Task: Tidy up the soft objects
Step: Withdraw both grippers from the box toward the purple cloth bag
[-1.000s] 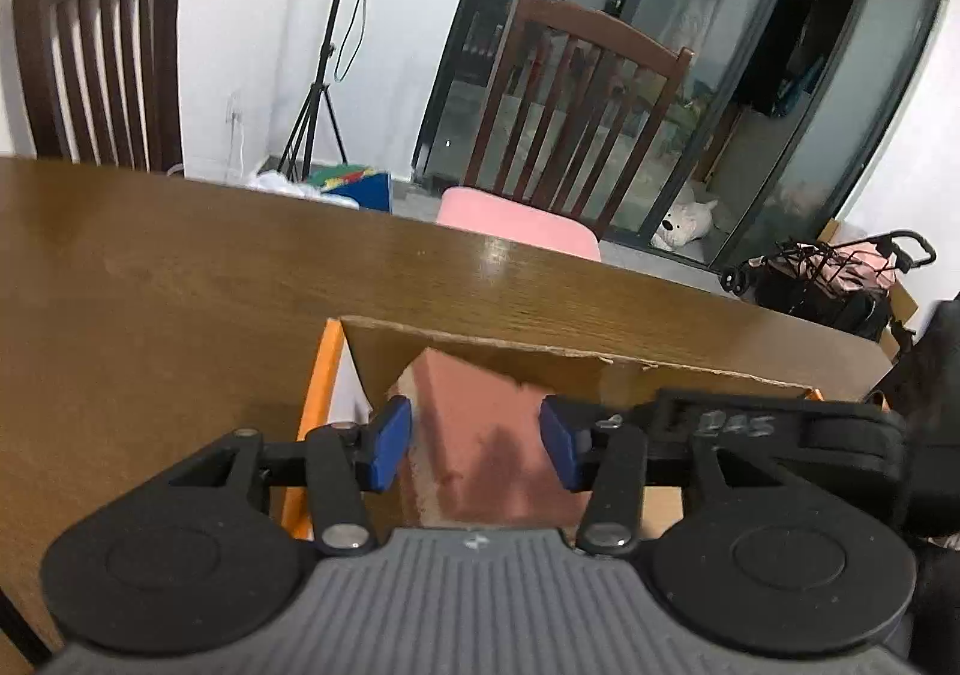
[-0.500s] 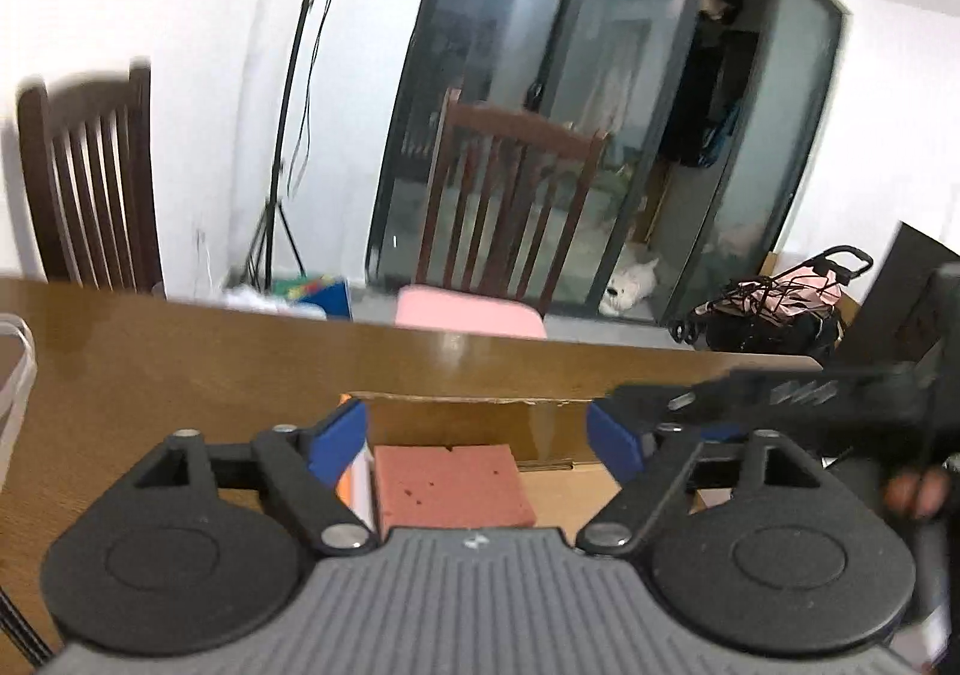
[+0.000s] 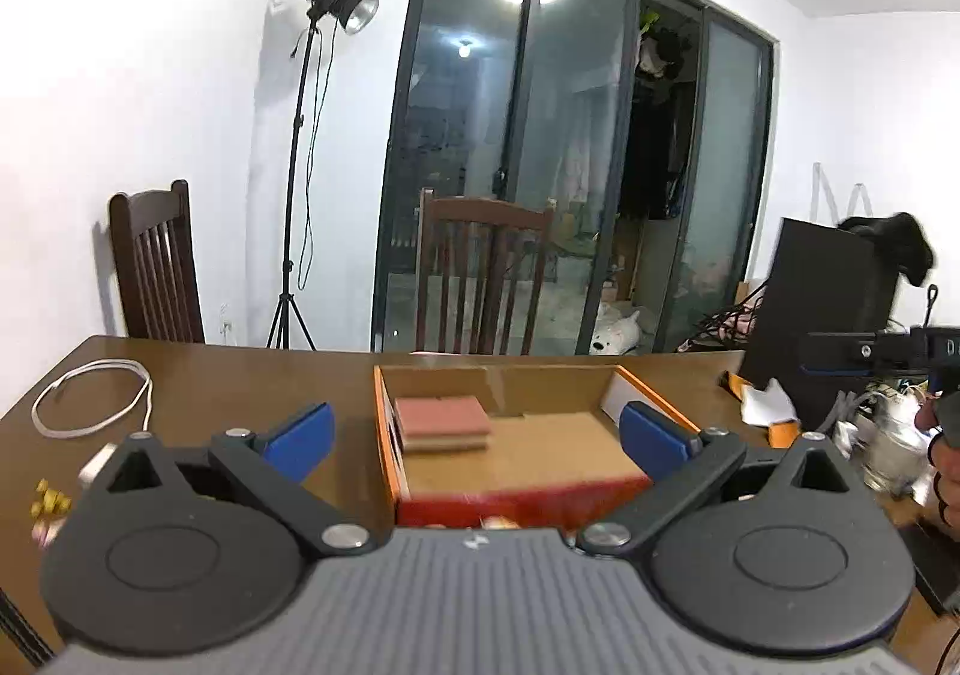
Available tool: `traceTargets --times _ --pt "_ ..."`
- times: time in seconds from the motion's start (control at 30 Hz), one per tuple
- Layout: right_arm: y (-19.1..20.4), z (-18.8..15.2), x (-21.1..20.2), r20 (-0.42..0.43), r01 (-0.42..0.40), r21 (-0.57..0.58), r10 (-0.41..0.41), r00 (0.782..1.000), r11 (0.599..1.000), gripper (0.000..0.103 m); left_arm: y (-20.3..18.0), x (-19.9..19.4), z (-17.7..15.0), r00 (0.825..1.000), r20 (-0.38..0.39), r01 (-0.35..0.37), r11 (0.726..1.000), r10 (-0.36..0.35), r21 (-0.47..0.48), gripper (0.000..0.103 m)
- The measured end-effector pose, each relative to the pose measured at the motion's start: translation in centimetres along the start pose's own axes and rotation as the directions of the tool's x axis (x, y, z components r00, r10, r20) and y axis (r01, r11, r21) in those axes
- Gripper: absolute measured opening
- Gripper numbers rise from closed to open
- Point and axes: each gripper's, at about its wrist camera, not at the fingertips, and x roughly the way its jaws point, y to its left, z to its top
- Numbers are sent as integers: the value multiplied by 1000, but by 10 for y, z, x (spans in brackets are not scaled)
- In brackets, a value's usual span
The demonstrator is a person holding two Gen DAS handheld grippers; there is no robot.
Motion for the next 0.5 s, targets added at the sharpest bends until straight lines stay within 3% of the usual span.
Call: traceTargets --times 0.07,0.2,0.33,0.4,0.5 --pt "14 -26 -26 30 14 -54 -13 999 998 86 -11 -26 -19 1000 20 10 1000 -10 15 103" --pt "36 -77 -61 51 100 -129 -94 994 987 86 -33 -64 -62 1000 13 4 1000 -4 4 103" --pt "41 -124 -94 57 127 -54 -124 991 990 86 -46 -84 -109 999 -43 -2 998 -1 -57 103" --pt "40 -148 -104 58 163 -44 -161 985 986 86 -51 -80 -127 994 -111 -21 996 11 -84 103" --pt "36 -174 -109 5 198 -14 -198 980 980 86 -59 -77 -142 987 -161 -7 998 -4 -67 103"
